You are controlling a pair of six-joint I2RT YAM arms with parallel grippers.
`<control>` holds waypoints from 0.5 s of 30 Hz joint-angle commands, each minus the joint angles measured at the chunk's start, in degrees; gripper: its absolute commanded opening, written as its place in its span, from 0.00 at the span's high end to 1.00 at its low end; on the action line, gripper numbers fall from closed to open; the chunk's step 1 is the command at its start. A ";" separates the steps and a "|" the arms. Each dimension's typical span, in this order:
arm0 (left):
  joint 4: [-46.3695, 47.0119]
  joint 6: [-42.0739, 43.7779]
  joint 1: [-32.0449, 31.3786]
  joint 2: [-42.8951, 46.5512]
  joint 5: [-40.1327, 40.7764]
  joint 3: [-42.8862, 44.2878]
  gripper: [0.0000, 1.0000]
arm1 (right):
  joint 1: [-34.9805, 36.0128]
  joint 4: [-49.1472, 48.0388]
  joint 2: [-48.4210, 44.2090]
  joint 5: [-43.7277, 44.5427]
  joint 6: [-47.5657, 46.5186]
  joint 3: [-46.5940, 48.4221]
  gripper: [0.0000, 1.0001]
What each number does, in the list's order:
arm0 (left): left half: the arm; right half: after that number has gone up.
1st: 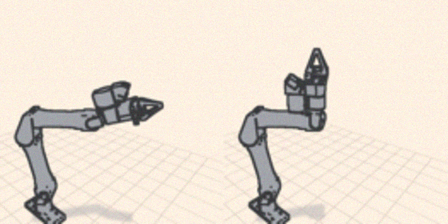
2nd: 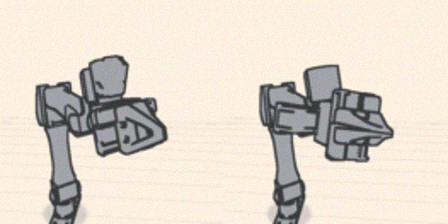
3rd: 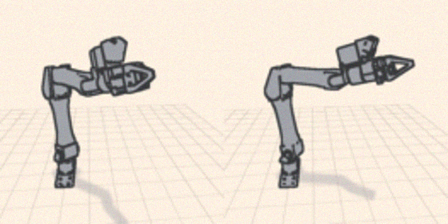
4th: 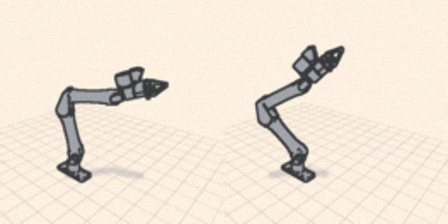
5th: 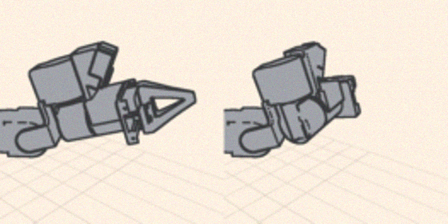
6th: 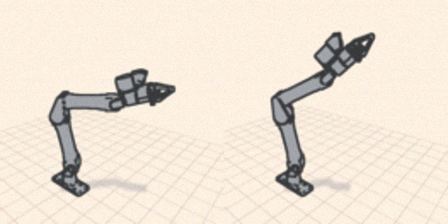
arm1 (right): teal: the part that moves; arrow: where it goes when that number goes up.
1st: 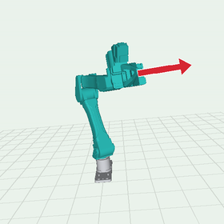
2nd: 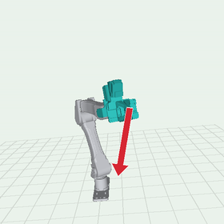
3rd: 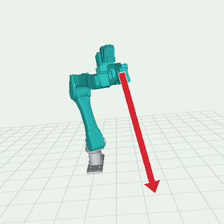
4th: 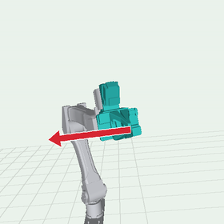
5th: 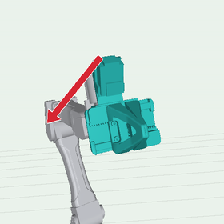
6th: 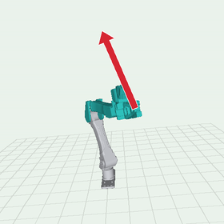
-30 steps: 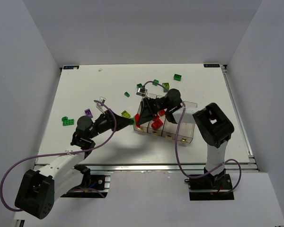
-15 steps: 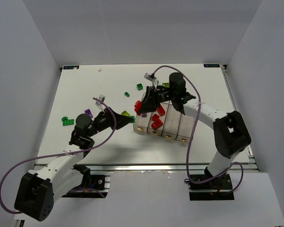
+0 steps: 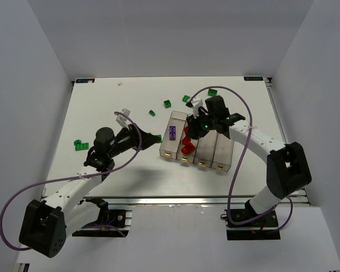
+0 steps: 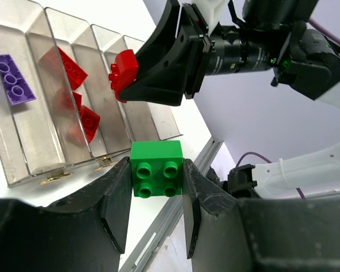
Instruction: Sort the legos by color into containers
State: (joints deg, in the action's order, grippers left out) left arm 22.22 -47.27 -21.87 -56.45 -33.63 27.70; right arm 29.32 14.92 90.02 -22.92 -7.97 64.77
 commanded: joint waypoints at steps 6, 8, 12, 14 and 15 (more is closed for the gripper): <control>-2.61 3.75 -3.09 -6.65 1.89 7.36 0.98 | -0.14 3.10 5.52 3.41 -4.52 2.11 0.38; -3.06 4.46 -4.67 -8.15 2.60 8.06 0.98 | -0.84 3.01 4.91 2.88 -4.25 2.37 0.34; -3.58 5.95 -8.53 -12.27 3.74 11.13 0.98 | -5.04 2.84 1.58 1.91 -4.34 3.95 0.19; -3.41 6.66 -9.85 -14.31 3.83 12.73 0.98 | -7.25 1.70 0.08 2.00 -4.60 4.84 0.11; -3.41 6.92 -10.47 -15.35 3.83 14.47 0.98 | -8.39 0.82 -0.89 4.70 -4.60 5.27 0.10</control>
State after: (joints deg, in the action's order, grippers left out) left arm 18.81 -42.78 -29.74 -69.34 -30.65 36.99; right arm 25.67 18.39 94.89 -20.12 -12.19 65.69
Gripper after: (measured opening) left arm 0.455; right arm 0.880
